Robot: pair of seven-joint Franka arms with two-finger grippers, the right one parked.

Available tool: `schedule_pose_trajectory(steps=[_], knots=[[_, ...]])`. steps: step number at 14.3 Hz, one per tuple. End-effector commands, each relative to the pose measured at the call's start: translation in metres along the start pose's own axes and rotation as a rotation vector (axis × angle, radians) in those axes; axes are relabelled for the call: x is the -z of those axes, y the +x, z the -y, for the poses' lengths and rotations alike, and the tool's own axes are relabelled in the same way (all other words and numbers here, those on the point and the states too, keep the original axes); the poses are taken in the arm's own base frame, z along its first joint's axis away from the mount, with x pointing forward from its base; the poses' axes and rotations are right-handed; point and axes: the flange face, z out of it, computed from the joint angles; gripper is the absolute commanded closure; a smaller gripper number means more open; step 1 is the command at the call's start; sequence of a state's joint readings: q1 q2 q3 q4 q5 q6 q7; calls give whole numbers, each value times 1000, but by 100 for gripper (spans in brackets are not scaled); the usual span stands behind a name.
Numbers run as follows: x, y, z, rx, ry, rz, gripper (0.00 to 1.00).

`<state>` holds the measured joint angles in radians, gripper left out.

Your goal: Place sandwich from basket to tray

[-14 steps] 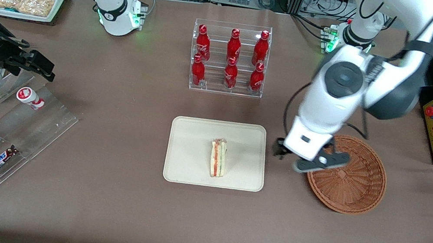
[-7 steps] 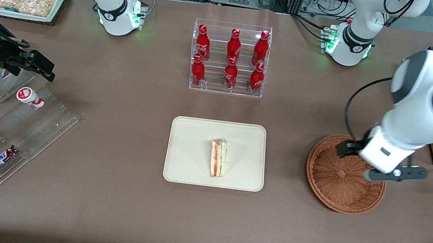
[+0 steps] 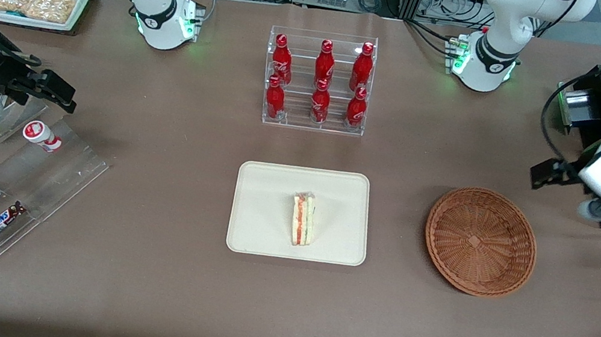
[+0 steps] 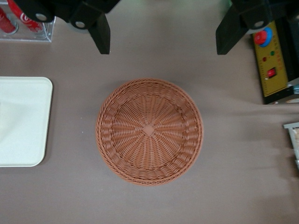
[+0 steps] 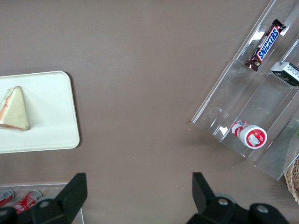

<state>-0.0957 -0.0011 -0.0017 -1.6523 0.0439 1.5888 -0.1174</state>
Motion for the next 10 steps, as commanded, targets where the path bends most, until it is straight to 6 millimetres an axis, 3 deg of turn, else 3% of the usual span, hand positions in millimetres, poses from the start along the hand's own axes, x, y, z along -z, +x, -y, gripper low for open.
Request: schedule_pose_trajectory(steps=[1,10], knots=[[22,-16,8,-90,-14,-7,0],[21,-14,0,-110,-66,-3,0]])
